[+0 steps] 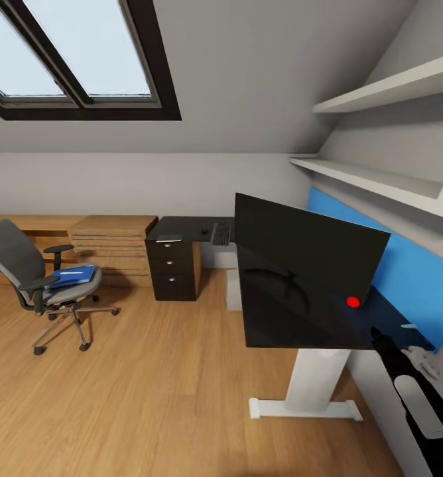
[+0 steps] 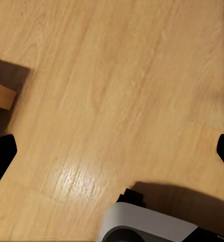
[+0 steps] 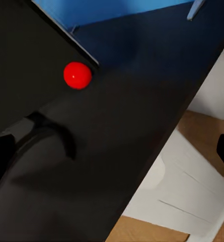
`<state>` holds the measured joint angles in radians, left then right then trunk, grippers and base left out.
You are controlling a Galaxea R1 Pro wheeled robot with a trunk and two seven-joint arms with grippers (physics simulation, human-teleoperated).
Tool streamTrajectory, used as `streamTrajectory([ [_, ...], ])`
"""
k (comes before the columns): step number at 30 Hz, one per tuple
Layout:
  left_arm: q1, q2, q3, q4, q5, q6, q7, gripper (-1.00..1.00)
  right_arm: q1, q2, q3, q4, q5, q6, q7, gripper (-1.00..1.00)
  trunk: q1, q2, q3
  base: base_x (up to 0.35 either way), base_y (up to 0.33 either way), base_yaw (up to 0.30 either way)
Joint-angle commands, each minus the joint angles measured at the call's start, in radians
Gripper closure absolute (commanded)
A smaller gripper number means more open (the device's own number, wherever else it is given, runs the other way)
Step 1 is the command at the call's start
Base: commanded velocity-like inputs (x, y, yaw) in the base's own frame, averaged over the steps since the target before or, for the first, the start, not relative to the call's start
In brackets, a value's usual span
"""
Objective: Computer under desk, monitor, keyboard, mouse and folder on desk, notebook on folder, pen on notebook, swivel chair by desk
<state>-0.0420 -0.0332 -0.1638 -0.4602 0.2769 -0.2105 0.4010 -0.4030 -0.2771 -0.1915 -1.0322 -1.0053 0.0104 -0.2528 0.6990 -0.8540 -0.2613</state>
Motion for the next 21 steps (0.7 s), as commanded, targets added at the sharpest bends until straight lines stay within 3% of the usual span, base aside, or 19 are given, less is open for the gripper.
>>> streamTrajectory([
  [1,-0.001,0.001,-0.008,0.000,0.010,-0.005,0.007,-1.00,0.000,0.000,-0.005,-0.002,-0.008,0.002,0.001,-1.00,0.000,-0.001,-0.001,0.000,-0.280,0.000],
  [11,-0.001,0.001,-0.008,0.000,0.010,-0.007,0.007,-1.00,0.000,0.004,-0.031,-0.003,-0.010,0.003,0.053,-1.00,0.000,-0.001,-0.001,0.000,-0.277,0.000],
  [21,0.000,0.000,-0.008,0.000,0.010,-0.009,0.007,-1.00,0.000,0.005,-0.032,-0.003,-0.008,0.002,0.082,-1.00,0.000,-0.001,-0.001,0.000,-0.059,0.000],
])
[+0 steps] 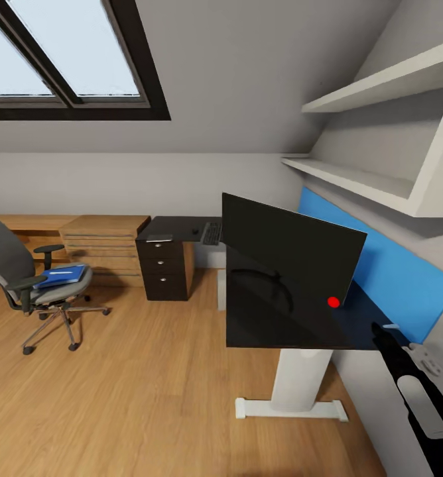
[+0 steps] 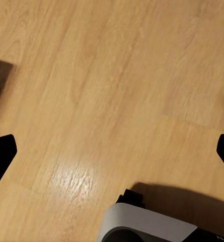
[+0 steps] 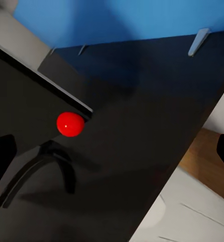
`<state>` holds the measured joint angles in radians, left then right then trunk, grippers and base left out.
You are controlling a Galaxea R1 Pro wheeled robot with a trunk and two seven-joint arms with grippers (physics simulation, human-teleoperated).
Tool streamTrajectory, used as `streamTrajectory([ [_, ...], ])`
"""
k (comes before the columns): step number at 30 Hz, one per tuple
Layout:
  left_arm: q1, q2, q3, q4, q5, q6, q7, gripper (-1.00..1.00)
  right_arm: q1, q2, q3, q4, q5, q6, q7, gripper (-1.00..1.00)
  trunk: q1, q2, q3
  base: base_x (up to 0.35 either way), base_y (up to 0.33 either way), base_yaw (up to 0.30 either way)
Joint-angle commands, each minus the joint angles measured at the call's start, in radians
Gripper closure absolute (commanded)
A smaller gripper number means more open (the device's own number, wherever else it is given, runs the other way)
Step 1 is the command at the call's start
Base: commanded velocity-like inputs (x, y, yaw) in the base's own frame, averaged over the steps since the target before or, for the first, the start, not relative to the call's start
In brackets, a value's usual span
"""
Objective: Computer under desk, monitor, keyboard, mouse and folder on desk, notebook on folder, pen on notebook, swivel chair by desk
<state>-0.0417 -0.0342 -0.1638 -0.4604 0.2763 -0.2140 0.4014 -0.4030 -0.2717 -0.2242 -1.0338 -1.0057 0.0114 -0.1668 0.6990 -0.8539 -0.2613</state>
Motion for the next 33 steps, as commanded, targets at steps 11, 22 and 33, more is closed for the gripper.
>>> streamTrajectory([
  [11,0.000,0.000,-0.009,0.000,0.009,-0.005,0.007,-1.00,0.000,0.002,0.000,-0.002,-0.009,0.001,0.015,-1.00,0.000,-0.001,-0.001,0.145,-0.062,0.000],
  [22,-0.001,0.000,-0.010,0.000,0.009,-0.004,0.007,-1.00,0.000,0.007,0.000,-0.002,-0.008,0.000,0.014,-1.00,0.000,-0.001,-0.001,0.240,-0.113,0.000],
  [33,0.000,0.000,-0.010,0.010,0.009,-0.005,0.007,-1.00,0.000,0.006,-0.004,0.000,-0.007,-0.001,0.009,-1.00,0.000,-0.001,-0.001,0.196,-0.180,0.000],
])
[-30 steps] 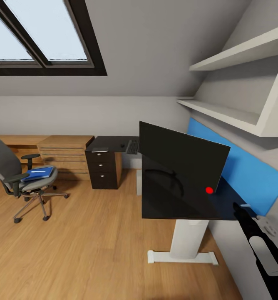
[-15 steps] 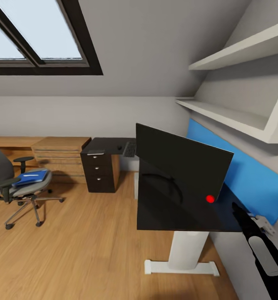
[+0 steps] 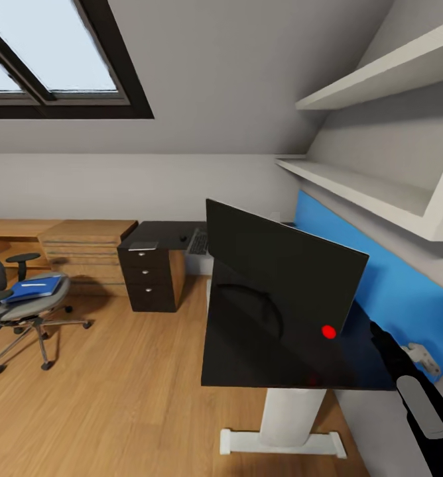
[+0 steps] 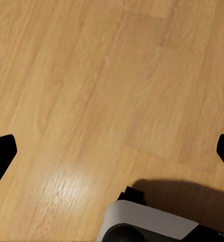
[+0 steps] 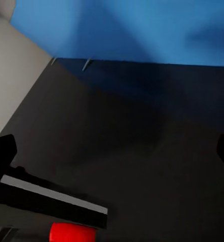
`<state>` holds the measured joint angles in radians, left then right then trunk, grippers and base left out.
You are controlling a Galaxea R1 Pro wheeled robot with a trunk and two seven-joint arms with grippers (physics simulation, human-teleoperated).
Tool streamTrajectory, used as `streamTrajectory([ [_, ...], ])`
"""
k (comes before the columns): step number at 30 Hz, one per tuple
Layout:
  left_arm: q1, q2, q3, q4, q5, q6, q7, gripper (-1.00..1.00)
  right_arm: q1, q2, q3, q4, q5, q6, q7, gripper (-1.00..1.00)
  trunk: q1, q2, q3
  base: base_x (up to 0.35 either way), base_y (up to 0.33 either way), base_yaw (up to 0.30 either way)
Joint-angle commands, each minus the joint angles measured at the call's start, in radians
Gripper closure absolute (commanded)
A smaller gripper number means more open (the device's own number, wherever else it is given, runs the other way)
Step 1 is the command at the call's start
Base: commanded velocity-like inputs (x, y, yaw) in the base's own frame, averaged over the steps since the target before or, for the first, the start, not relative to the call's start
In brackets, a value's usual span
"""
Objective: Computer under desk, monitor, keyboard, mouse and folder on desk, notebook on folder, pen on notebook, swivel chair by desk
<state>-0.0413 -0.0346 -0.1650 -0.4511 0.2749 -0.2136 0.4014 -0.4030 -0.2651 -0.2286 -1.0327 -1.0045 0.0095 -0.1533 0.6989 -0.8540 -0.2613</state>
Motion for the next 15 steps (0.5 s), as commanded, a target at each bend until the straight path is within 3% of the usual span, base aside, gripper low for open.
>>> streamTrajectory([
  [1,-0.001,0.001,-0.008,0.001,0.010,-0.005,0.007,-1.00,0.000,0.000,0.000,-0.001,-0.008,0.001,-0.004,-1.00,0.000,-0.001,-0.001,0.059,-0.069,0.000],
  [15,-0.001,0.001,-0.008,0.006,0.010,-0.008,0.007,-1.00,0.000,0.001,0.000,0.012,-0.009,0.000,-0.005,-1.00,0.000,-0.001,-0.001,0.086,-0.034,0.000],
])
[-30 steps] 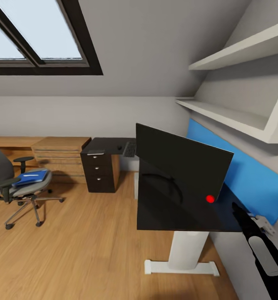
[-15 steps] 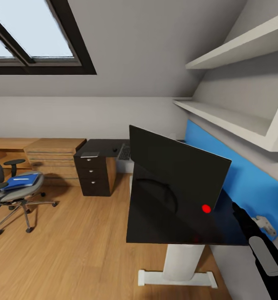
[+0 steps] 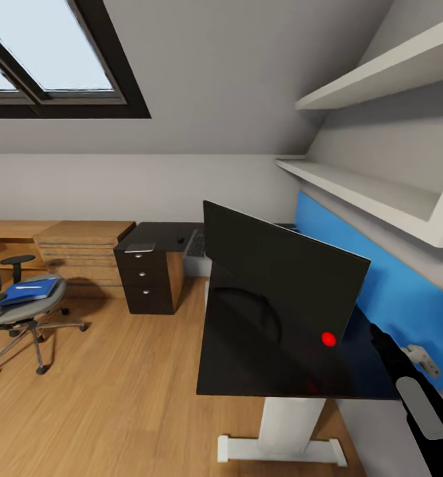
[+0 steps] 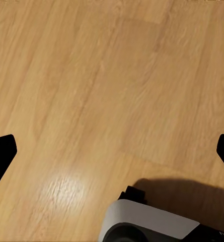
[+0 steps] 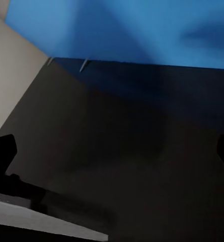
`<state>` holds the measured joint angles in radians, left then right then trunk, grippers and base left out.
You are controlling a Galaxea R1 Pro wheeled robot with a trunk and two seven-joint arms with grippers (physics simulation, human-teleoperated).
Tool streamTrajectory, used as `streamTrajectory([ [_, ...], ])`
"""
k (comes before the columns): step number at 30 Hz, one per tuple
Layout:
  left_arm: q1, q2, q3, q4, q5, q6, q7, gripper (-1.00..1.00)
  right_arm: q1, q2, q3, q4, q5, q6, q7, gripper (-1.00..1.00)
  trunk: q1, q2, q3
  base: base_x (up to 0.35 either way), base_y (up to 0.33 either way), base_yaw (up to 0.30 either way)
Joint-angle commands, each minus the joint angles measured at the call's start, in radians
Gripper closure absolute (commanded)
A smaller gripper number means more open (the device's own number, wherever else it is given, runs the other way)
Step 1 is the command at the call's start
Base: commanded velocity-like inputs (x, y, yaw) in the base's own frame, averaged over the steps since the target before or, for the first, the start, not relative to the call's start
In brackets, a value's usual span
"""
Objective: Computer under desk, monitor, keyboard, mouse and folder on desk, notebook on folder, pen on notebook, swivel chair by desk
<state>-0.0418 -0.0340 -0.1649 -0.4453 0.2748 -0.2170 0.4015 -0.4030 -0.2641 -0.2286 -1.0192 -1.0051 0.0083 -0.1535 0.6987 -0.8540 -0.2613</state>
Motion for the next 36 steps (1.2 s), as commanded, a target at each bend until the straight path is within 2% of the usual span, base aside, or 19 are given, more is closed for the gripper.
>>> streamTrajectory([
  [1,-0.001,0.001,-0.008,0.000,0.011,-0.005,0.007,-1.00,0.000,-0.001,0.000,-0.001,-0.008,0.001,-0.004,-1.00,0.000,-0.001,-0.001,0.228,-0.076,0.000],
  [31,-0.001,-0.001,-0.013,0.005,0.009,-0.007,0.005,-1.00,0.000,-0.001,0.000,-0.001,-0.008,0.002,-0.004,-1.00,0.000,-0.001,-0.001,0.149,-0.021,0.000],
  [36,-0.001,-0.001,-0.013,0.005,0.009,-0.007,0.005,-1.00,0.000,-0.001,0.001,0.000,-0.007,0.003,-0.004,-1.00,0.000,-0.001,-0.001,0.030,0.000,0.000],
])
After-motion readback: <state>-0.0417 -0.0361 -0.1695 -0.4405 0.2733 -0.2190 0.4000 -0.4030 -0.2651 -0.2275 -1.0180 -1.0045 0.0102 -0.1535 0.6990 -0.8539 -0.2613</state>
